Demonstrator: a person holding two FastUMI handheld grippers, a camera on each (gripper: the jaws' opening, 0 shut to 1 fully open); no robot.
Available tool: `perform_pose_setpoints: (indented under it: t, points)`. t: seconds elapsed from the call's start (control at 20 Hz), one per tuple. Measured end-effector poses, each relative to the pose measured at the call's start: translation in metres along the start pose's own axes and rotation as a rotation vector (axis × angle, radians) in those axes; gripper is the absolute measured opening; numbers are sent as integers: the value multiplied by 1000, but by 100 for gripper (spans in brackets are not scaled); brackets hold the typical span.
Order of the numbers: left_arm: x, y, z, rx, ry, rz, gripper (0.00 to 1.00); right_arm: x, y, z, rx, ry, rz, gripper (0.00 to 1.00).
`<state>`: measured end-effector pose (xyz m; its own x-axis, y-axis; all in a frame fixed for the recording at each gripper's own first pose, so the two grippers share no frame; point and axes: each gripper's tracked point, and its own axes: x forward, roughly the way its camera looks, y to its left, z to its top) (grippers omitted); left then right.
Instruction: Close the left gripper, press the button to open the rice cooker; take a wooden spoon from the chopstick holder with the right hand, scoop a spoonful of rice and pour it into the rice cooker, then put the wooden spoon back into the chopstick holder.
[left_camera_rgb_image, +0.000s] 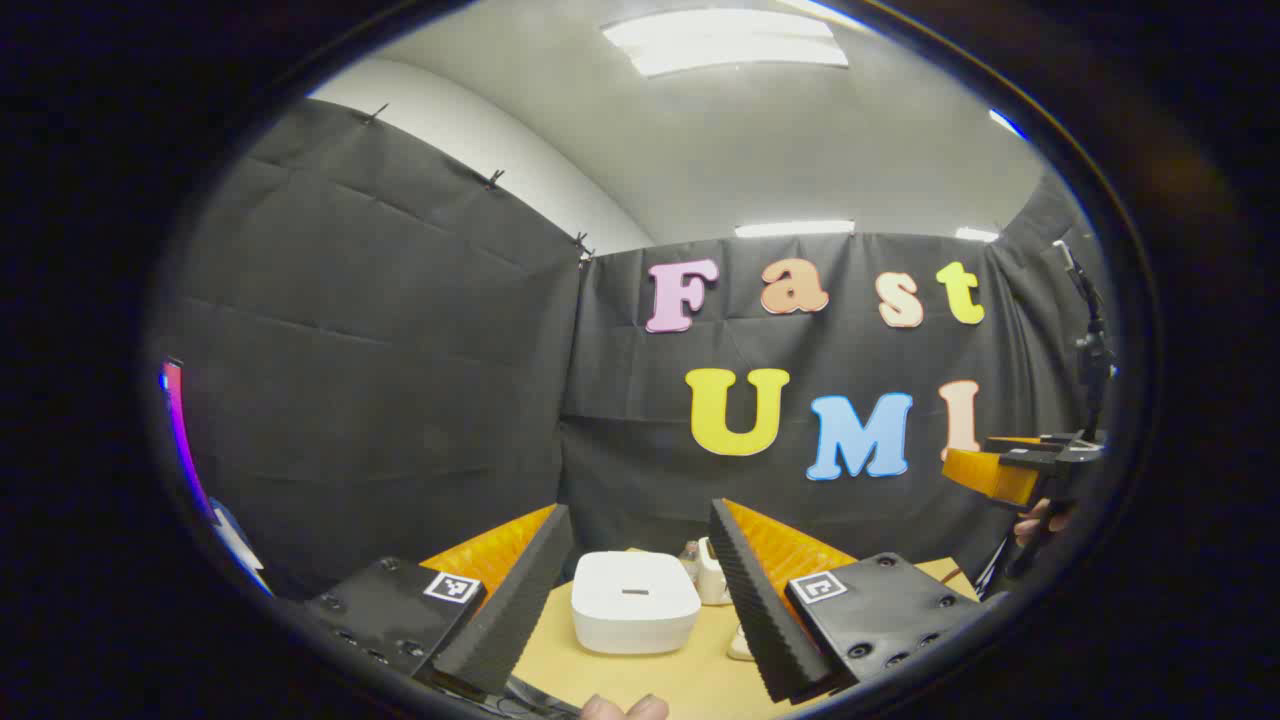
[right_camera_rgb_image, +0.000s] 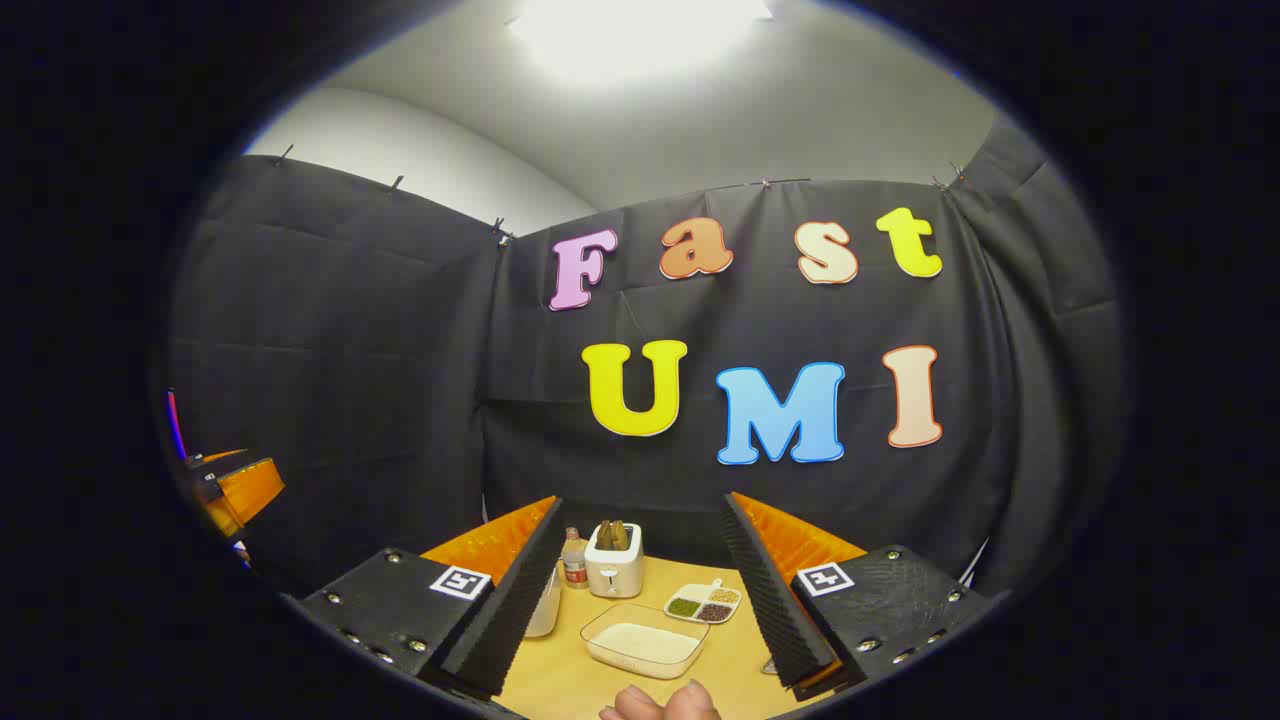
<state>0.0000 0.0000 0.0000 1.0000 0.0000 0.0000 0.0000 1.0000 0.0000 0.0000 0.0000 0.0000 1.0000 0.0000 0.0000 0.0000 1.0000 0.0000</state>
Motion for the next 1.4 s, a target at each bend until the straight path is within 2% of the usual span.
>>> perform_pose_setpoints:
  t: [0.75, 0.9, 1.1, 1.35, 1.4]
  points:
    - [14, -28, -7, 17, 12, -20, 93, 2, -66, -11, -4, 17, -92, 95]
    - [15, -30, -12, 7, 14, -21, 92, 4, -104, -14, 12, 13, -160, 95]
    - [26, -39, -24, 12, 41, -32, 92, 4, -179, -41, 16, 39, -293, 95]
    - [40, -55, -31, 60, 63, -42, 93, 20, -258, -120, 67, 130, -394, 98]
    - [42, -58, -36, 71, 76, -43, 97, 24, -268, -139, 89, 146, -404, 98]
